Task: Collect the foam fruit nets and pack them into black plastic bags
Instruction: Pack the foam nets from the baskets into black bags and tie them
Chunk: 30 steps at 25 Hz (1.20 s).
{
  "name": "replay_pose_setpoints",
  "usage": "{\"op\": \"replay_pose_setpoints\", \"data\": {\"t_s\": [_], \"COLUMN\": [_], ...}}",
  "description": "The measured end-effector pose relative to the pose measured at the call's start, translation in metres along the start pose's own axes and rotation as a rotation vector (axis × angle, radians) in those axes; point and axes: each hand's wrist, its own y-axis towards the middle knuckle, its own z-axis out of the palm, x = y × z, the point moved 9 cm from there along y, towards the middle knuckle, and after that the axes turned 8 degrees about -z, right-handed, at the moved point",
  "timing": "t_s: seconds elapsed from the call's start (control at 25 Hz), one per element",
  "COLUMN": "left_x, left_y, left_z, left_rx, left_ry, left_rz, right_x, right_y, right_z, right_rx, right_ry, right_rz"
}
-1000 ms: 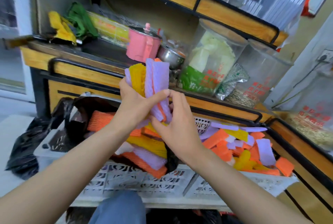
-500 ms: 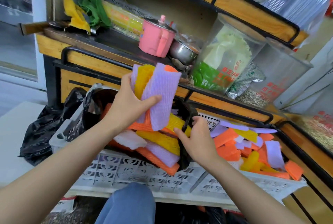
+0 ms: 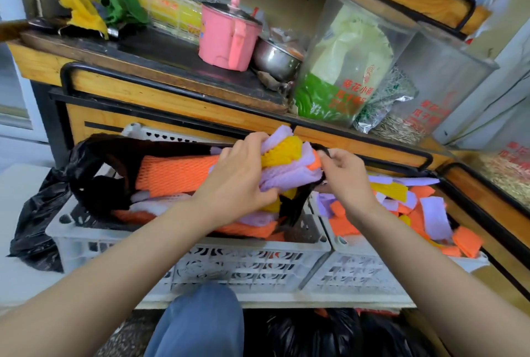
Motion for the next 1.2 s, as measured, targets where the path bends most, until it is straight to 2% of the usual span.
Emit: {"op": "replay_pose_setpoints", "data": {"t_s": [0.16,0.36,0.48,0.6,0.76,0.8,1.0,1.12,1.2], "left_x": [0.012,-0.014,-0.015,0.006,0.056,0.064,0.042,0.026,0.011], "left_y": [0.012,0.003,0.011,0.030,0.041,0.040,0.027,0.019,0.017], "left_z": [0.040,0.089,0.092,0.084,0.096,0.098,0.092,0.078,0.071], "left_rx": [0.145,0.315,0.285,0.238,0.425,0.423,0.052,-0.046,-0.093], "left_ry": [0.125,0.338,0.405,0.488,0.585,0.574,0.545,0.379,0.414], "left_rz": [-0.014,0.213,0.241,0.185,-0.052,-0.096,0.165,0.259,0.394], "right_x": [-0.009,-0.006,-0.002,0.004,0.012,0.013,0.005,0.000,0.005], "right_y": [-0.009,-0.010,-0.008,-0.004,0.000,0.001,0.016,0.025,0.029], "right_z": [-0.013,-0.014,-0.022,-0.029,-0.023,-0.021,-0.027,-0.032,-0.036], "right_rx": [0.057,0.077,0.031,-0.008,0.001,-0.002,-0.064,-0.091,-0.100], "right_ry": [0.149,0.081,0.086,0.096,0.073,0.070,0.102,0.149,0.169], "right_rz": [0.091,0.005,-0.047,-0.091,-0.140,-0.145,-0.087,-0.039,-0.058]}}
